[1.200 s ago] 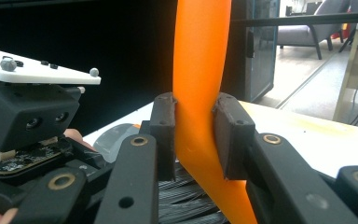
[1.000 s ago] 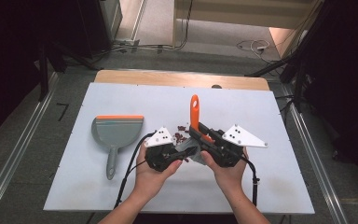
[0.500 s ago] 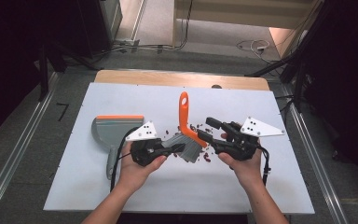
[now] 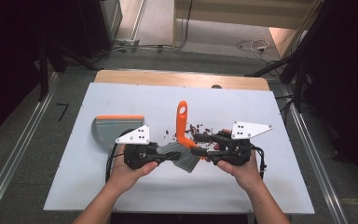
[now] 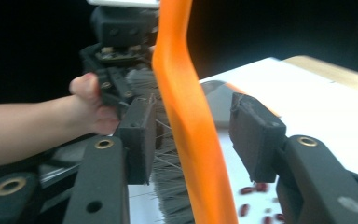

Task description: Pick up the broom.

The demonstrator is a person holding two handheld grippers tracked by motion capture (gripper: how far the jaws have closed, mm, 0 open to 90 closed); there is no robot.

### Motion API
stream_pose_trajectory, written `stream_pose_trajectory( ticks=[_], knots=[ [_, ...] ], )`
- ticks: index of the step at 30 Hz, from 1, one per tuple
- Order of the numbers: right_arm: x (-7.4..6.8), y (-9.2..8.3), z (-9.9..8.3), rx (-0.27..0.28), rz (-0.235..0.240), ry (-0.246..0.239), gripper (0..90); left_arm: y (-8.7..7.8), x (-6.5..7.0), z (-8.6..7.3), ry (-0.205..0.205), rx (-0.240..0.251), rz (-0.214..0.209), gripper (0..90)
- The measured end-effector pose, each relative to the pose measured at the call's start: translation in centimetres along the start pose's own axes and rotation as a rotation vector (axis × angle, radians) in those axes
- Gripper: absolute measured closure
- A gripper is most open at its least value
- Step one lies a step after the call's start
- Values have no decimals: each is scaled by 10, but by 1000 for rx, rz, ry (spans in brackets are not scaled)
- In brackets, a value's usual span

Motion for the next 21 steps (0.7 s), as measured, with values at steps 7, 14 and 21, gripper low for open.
stream_pose_trajectory(
  ticks=[7,14,21],
  knots=[
    [-10,7,-7,-26,152,55,540,3,13,0,17,-1,-110,864],
    [-17,12,-10,-28,224,81,599,7,17,-2,17,-13,-149,864],
    [-22,15,-13,-44,278,102,680,8,19,-4,9,-26,-180,864]
  ],
)
Point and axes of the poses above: each handheld gripper's, and its own axes: y roughly forward along the jaws, z roughly out of its top, x roughly to its right, the point moved 8 cm from there along y, roughly forward along the jaws, and after that the axes turned 3 degrees about x, right-handed, at the moved point
